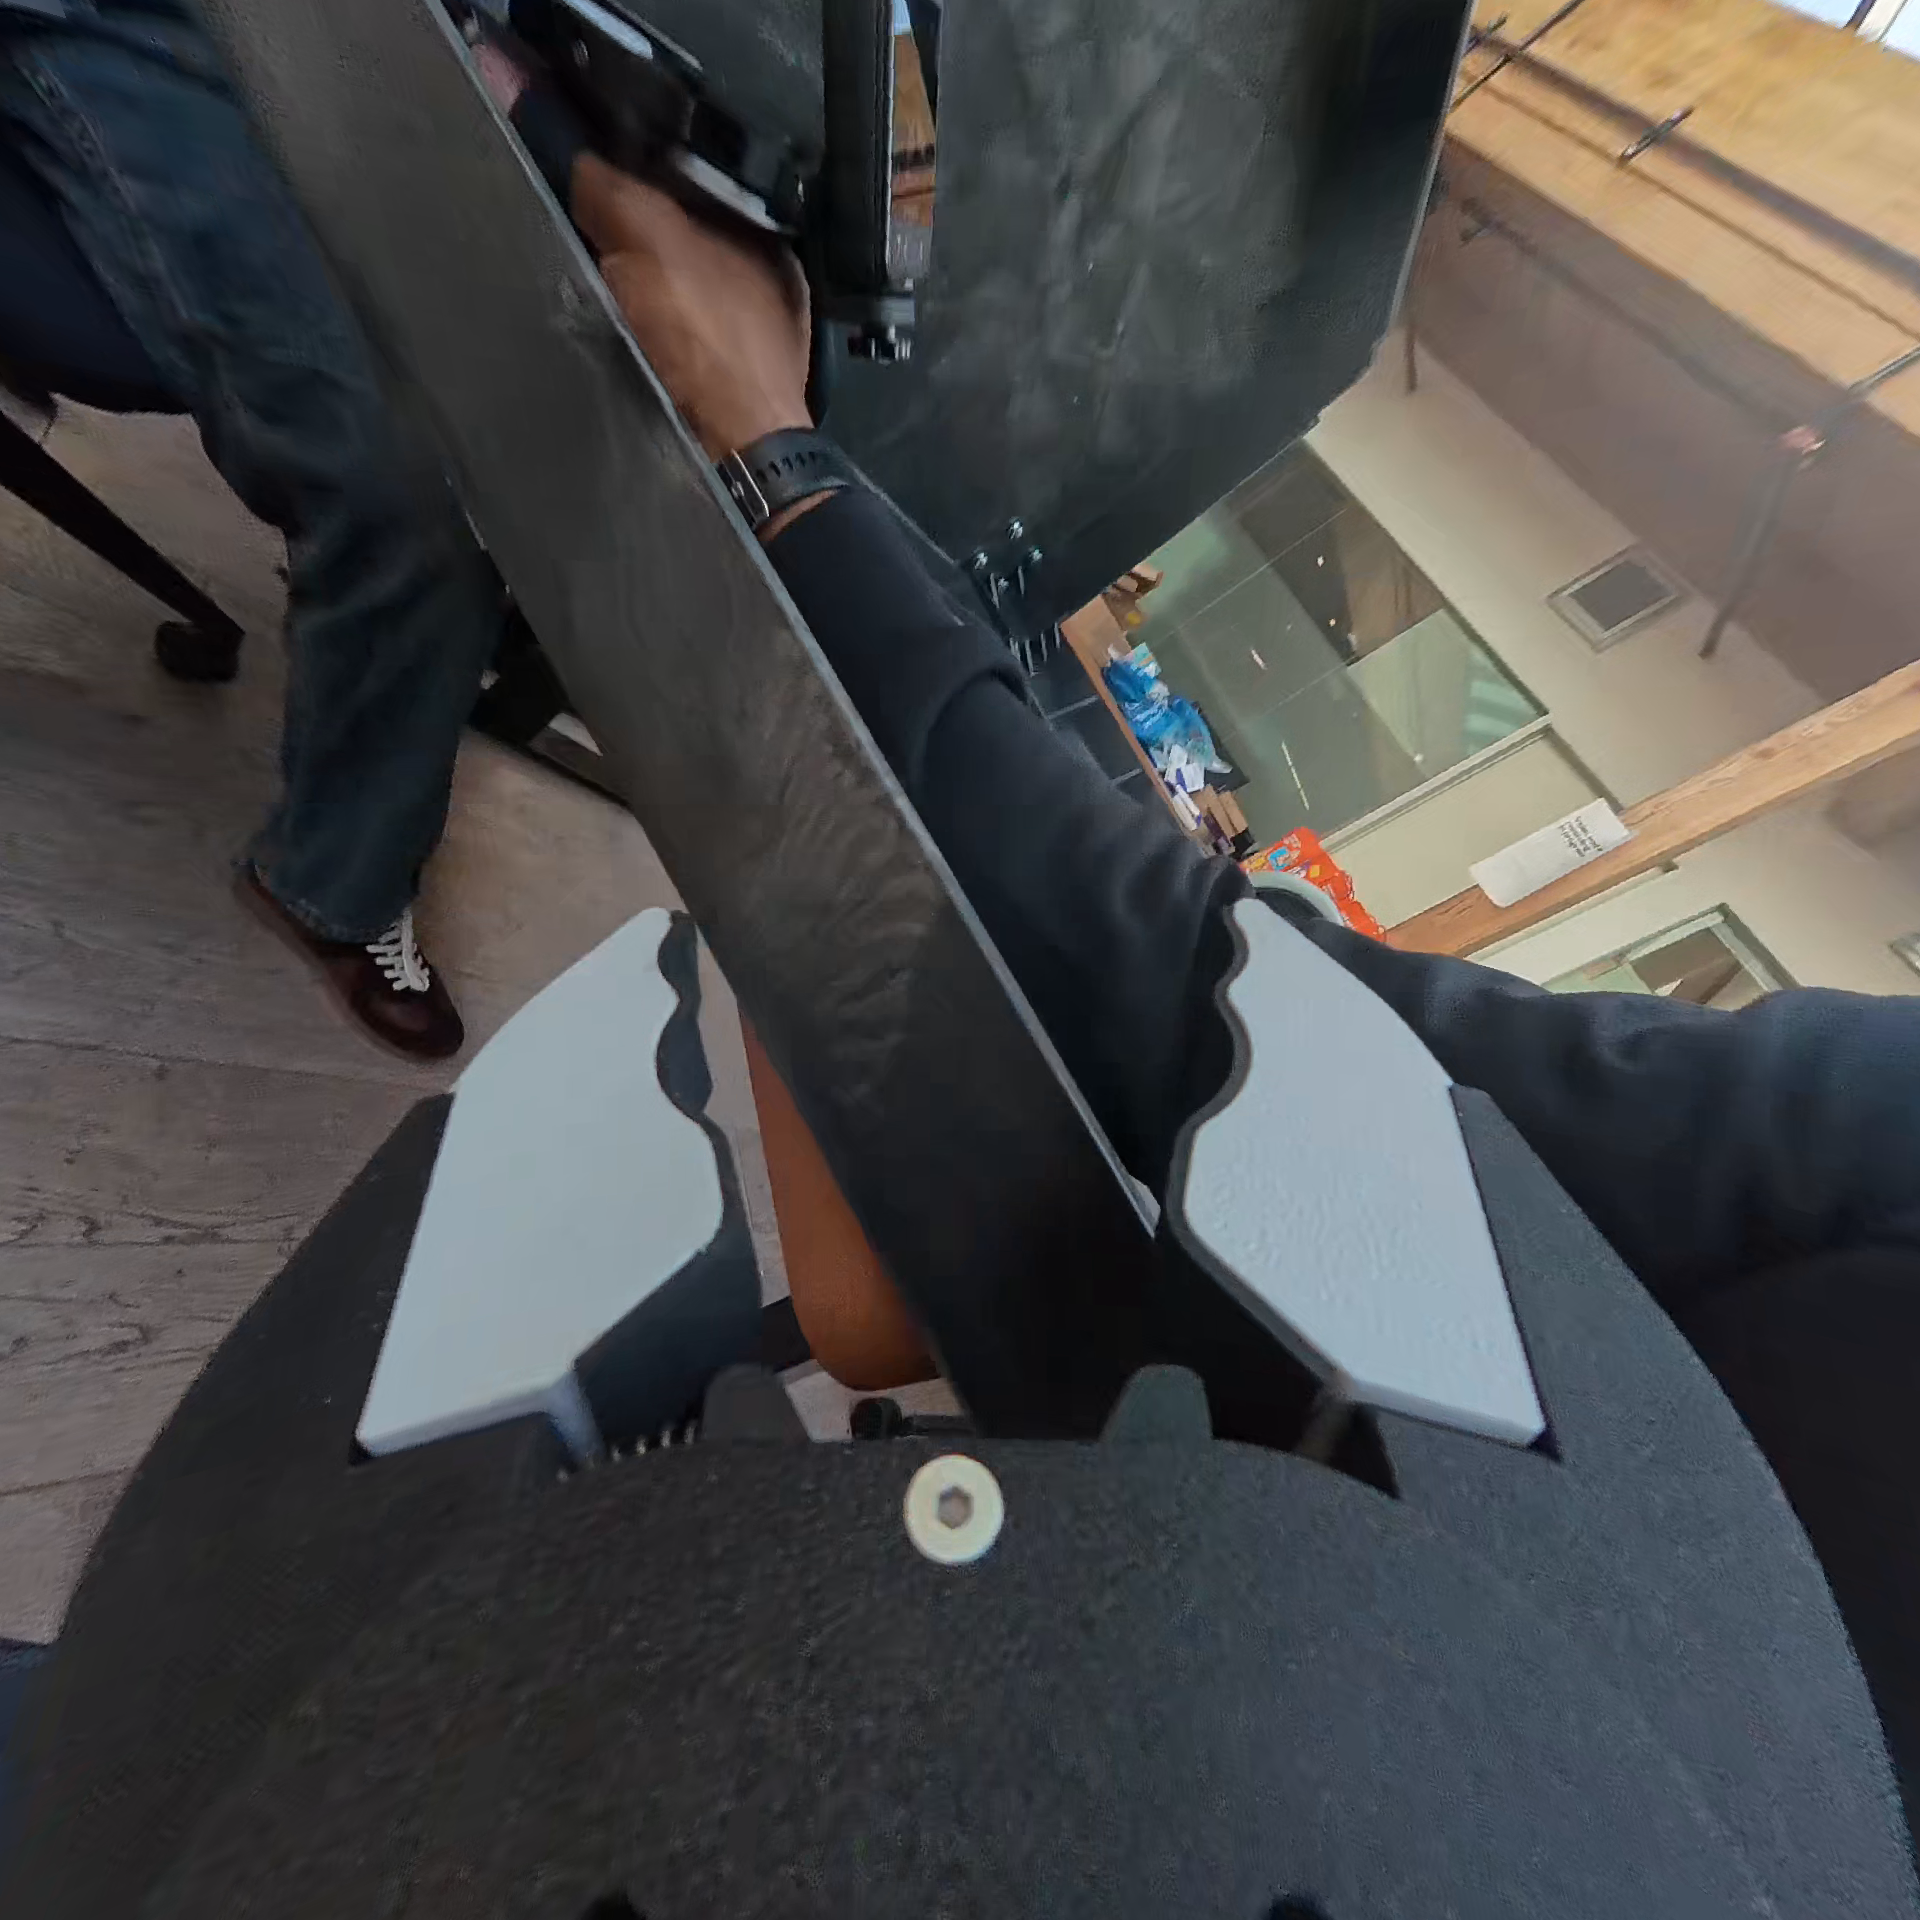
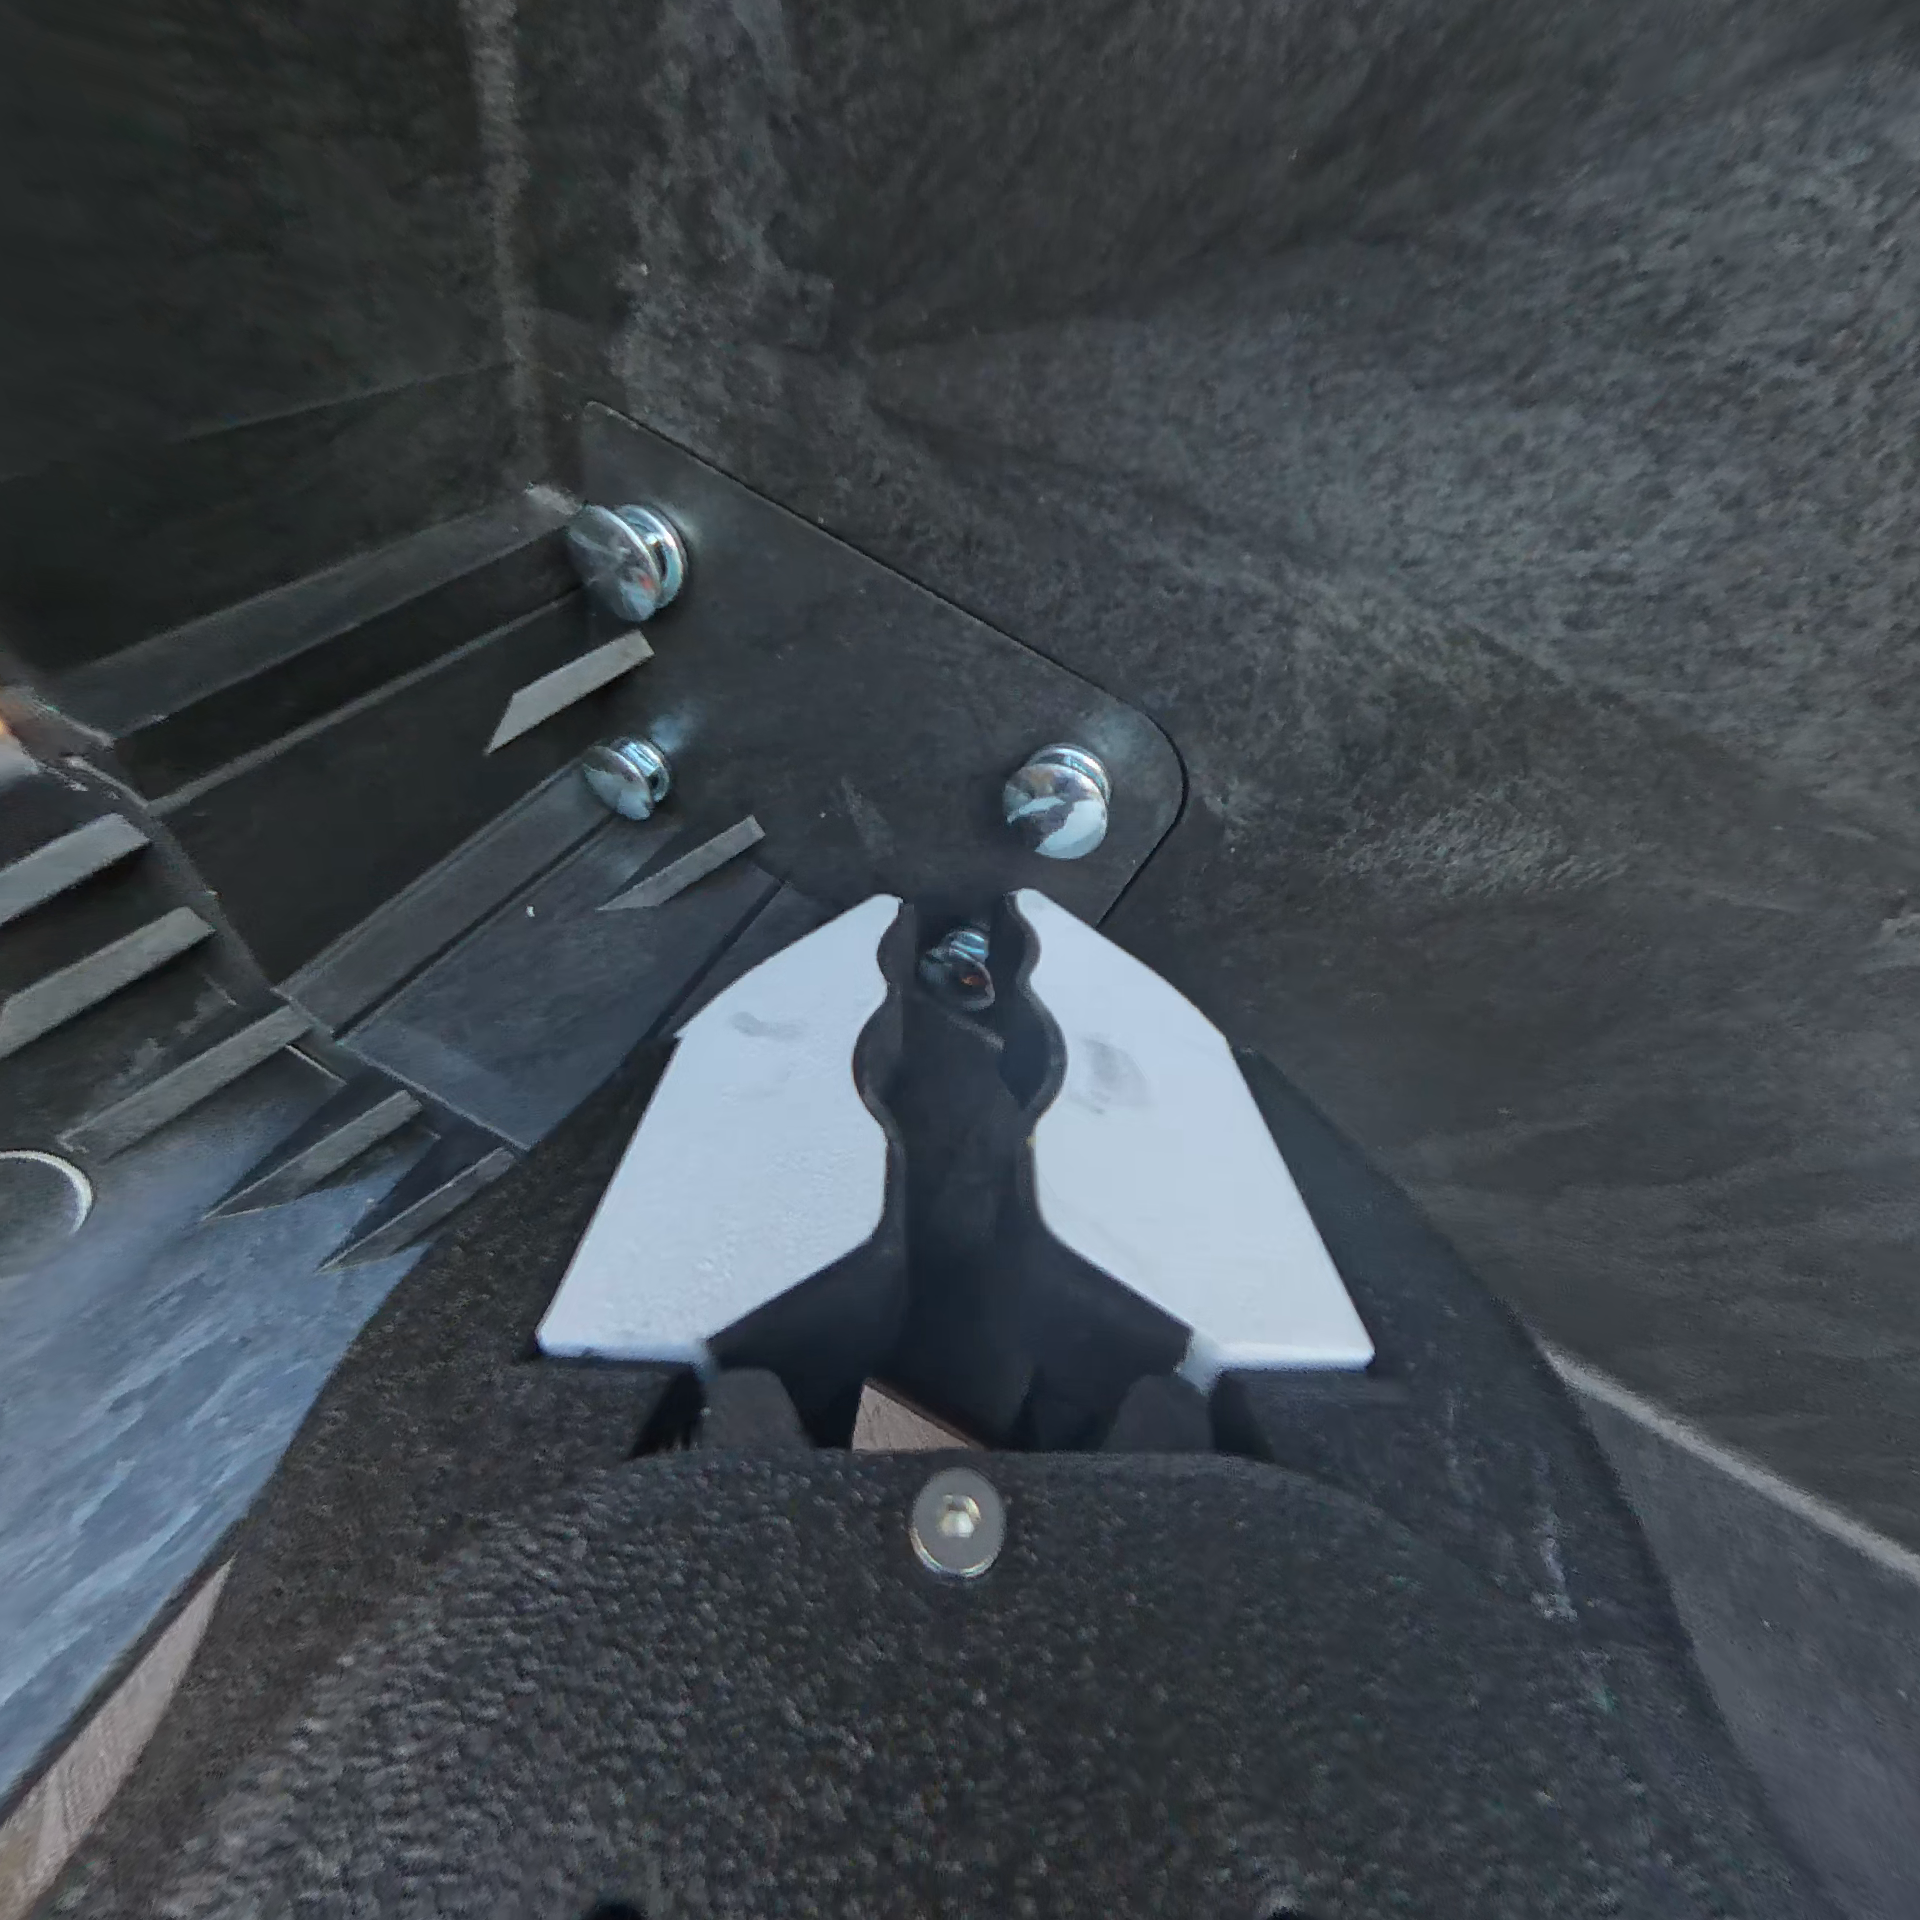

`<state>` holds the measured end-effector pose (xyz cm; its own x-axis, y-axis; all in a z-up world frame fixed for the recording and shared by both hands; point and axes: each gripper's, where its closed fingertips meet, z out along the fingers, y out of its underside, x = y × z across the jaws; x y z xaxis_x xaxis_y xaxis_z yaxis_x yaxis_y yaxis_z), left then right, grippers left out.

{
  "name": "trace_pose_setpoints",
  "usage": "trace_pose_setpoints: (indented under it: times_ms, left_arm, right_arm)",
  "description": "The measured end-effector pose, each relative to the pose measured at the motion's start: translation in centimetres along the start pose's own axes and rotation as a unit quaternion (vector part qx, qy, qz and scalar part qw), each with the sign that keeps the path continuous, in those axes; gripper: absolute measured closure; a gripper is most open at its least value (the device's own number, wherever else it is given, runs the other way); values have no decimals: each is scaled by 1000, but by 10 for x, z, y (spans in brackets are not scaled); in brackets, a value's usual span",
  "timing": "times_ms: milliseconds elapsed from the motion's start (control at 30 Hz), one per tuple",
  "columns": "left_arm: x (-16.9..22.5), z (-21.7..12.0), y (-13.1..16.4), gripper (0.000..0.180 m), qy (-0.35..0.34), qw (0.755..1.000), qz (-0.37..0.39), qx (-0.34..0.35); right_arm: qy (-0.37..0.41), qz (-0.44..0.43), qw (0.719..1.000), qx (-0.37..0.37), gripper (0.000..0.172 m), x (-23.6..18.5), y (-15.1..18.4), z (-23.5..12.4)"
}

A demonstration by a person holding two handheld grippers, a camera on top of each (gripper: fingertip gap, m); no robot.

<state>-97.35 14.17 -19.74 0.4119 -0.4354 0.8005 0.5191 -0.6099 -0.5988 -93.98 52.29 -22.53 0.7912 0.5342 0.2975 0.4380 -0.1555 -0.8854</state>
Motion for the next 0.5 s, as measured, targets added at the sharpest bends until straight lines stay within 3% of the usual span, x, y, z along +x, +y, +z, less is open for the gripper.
trace_pose_setpoints:
  times_ms: [100, 233, 367, 500]
  left_arm:
    - [-16, -41, -12, 88, 1, 999, 29, 24]
    - [-45, -82, -5, 87, -10, 999, 46, 4]
    - [-70, -101, 15, 87, -27, 998, 42, -23]
    - [-77, -107, 36, 87, -20, 998, 35, -52]
  right_arm:
    - [16, -18, 999, 23, 156, 3, -8, -4]
    - [52, -31, 998, 34, 154, 14, -16, -12]
    - [101, -51, 993, -35, 152, 28, -12, -28]
    - [120, -71, 989, -44, 150, 38, -33, -67]
